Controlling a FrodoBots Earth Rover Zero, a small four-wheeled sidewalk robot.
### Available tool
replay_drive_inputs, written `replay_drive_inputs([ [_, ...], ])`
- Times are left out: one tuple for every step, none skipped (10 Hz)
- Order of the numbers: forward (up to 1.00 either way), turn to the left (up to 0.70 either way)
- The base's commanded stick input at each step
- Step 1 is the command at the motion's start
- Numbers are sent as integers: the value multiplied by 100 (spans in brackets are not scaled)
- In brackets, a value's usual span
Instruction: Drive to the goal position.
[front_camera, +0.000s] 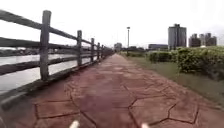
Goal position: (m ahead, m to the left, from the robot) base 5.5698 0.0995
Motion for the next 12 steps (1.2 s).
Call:
replay_drive_inputs([
  [70, 0],
  [70, 0],
  [70, 0],
  [70, 0],
  [70, 0],
  [70, 0],
  [70, 0],
  [70, 0],
  [70, 0],
  [70, 0],
  [70, 0],
  [70, 0],
])
